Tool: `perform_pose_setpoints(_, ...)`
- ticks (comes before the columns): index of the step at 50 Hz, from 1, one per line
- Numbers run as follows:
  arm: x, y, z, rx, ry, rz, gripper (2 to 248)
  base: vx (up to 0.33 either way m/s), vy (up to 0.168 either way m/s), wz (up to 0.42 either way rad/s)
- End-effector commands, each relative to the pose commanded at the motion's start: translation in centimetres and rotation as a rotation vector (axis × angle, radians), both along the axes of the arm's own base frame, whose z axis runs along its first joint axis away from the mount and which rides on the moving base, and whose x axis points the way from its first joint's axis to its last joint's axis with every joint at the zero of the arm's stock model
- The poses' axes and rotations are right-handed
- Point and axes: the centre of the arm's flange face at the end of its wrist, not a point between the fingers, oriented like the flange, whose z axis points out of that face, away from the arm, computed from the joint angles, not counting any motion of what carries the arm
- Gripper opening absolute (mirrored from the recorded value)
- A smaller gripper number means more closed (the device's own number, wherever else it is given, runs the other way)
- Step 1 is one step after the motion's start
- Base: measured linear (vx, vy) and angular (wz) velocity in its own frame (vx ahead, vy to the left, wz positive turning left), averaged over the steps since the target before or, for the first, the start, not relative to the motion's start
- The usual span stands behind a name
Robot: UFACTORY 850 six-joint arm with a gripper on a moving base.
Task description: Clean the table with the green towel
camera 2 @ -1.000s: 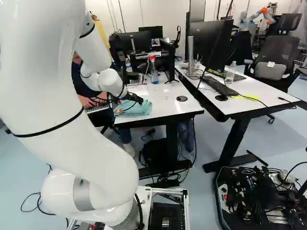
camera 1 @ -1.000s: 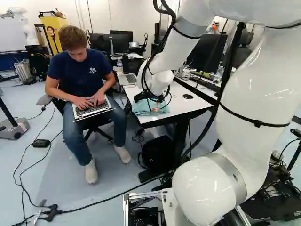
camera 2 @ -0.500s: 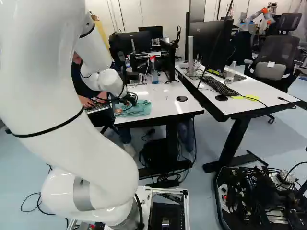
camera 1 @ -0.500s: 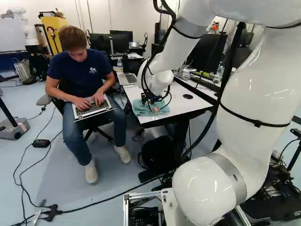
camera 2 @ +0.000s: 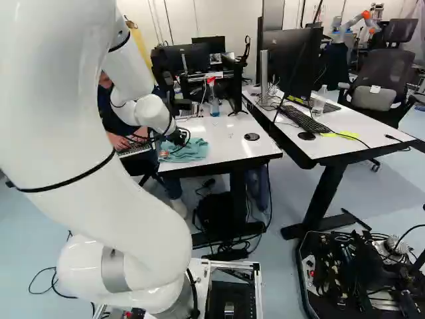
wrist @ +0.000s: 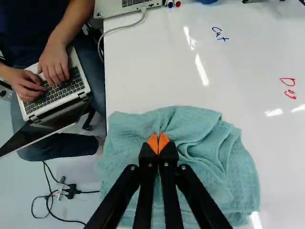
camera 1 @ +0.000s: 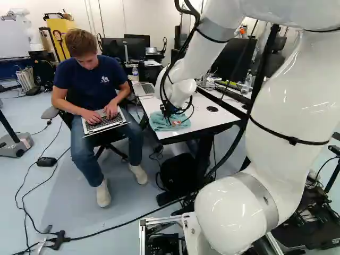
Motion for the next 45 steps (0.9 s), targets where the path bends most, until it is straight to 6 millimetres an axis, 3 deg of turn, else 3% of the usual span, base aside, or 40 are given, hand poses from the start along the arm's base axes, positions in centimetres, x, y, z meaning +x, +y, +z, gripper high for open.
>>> perform_pose_setpoints(29, -1.2, -0.9, 3.3, 0.015, -0.073, -0.016, 22, 0.000, 0.000, 0.000)
perform_pose_setpoints(45, -2.0, -3.0, 5.0, 0.021, -0.116, -0.060, 22, 0.000, 0.000, 0.000)
